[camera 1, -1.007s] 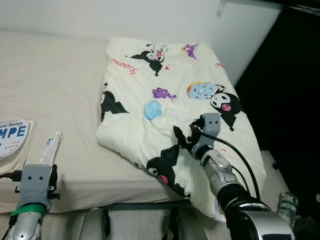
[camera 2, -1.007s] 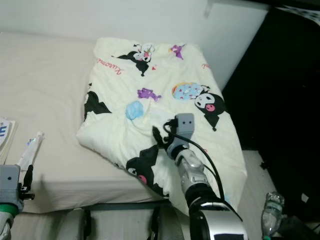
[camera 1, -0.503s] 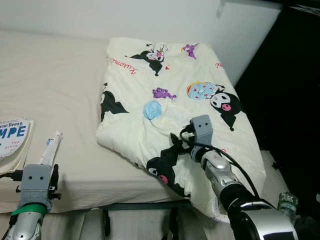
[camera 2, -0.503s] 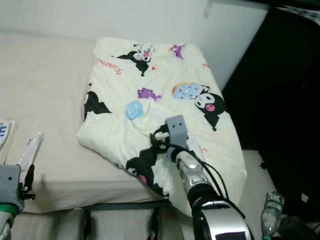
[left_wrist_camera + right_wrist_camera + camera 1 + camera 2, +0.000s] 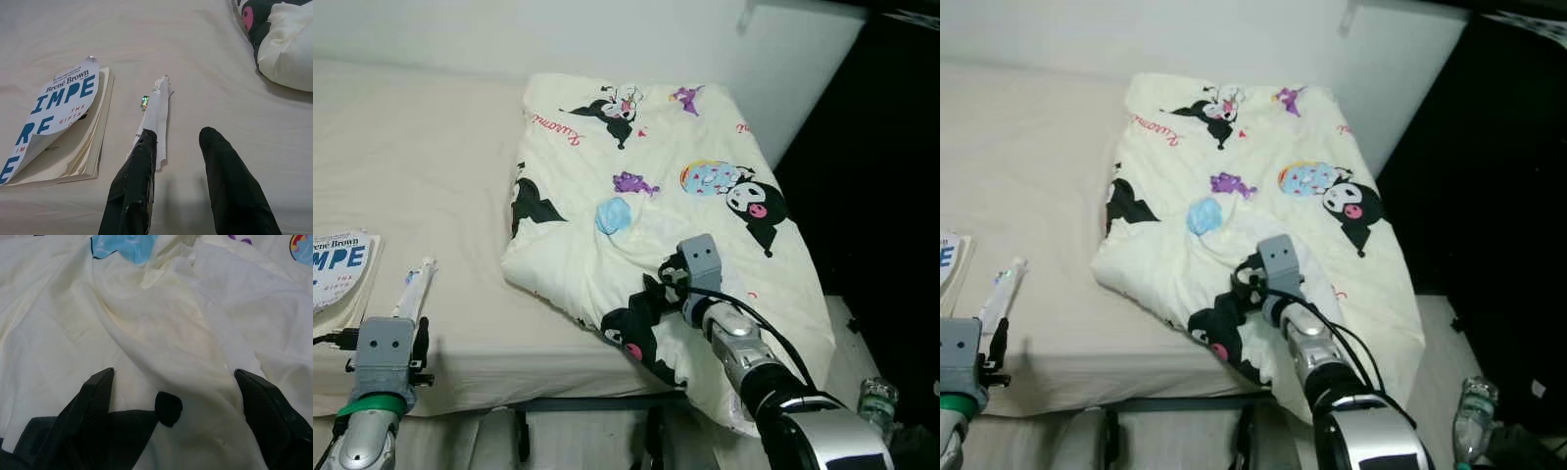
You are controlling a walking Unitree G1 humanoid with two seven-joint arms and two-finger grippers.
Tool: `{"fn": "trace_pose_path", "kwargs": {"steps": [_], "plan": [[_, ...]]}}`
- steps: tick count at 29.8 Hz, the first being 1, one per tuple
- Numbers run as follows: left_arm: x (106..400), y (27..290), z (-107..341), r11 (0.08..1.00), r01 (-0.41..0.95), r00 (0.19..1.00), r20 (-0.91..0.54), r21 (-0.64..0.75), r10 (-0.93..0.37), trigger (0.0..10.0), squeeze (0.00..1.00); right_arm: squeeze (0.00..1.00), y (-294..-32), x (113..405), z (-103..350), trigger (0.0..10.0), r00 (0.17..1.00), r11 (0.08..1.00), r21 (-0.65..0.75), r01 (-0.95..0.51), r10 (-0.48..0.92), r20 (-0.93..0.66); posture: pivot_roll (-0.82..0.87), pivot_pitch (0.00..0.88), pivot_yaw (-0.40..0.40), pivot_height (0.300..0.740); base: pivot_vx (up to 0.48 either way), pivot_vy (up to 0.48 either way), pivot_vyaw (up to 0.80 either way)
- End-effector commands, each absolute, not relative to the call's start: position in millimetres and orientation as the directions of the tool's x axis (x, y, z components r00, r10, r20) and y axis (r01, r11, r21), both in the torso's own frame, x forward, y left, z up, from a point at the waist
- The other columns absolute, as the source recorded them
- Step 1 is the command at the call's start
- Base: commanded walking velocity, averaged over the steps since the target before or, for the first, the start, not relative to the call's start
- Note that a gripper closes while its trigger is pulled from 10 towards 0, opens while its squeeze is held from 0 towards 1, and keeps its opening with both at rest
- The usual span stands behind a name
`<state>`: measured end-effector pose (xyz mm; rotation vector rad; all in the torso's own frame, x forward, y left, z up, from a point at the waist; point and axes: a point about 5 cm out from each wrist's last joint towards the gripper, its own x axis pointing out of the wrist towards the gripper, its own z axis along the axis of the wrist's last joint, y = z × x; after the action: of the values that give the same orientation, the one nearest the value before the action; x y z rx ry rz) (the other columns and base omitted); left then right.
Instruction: Clean up the room
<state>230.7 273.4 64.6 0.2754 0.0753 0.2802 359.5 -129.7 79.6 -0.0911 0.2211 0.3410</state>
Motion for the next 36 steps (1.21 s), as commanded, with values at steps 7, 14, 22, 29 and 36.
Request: {"fn": "trace_pose_path", "kwargs": {"steps": [7,14,22,29,36], "plan": [[227.2,274.9,59.4,0.922,-0.263,0.954,-0.064,0.282,0.292,10.0,0.00,0.00,-130.0,358.8,77.3,1.3,0.916,0.942,-0.022,-0.334,0.319,-0.243,0.12,0.058,-0.109,0.606,0.000,0.000,0.00],[228.8,276.0,61.6,0.921,-0.272,0.953,-0.053,0.280,0.298,10.0,0.00,0.00,-129.5,358.6,78.1,0.0,0.910,0.935,-0.012,-0.355,0.342,-0.234,0.11,0.055,-0.109,0.606,0.000,0.000,0.00],[230.3,279.1,62.6,0.918,-0.278,0.951,-0.050,0.282,0.304,10.0,0.00,0.00,-128.6,356.8,76.7,0.0,0.901,0.925,-0.002,-0.379,0.368,-0.230,0.11,0.047,-0.105,0.606,0.000,0.000,0.00],[234.9,275.4,65.2,0.921,-0.275,0.954,-0.036,0.276,0.296,10.0,0.00,0.00,-126.2,347.2,69.0,0.0,0.864,0.886,0.051,-0.461,0.461,-0.204,0.11,0.036,-0.105,0.606,0.000,0.000,0.00],[241.4,271.4,68.0,0.928,-0.255,0.962,-0.025,0.272,0.271,10.0,0.00,0.00,-130.6,331.5,62.7,0.0,0.804,0.812,0.097,-0.575,0.583,-0.119,0.10,0.022,-0.085,0.606,0.000,0.000,0.00]]}}
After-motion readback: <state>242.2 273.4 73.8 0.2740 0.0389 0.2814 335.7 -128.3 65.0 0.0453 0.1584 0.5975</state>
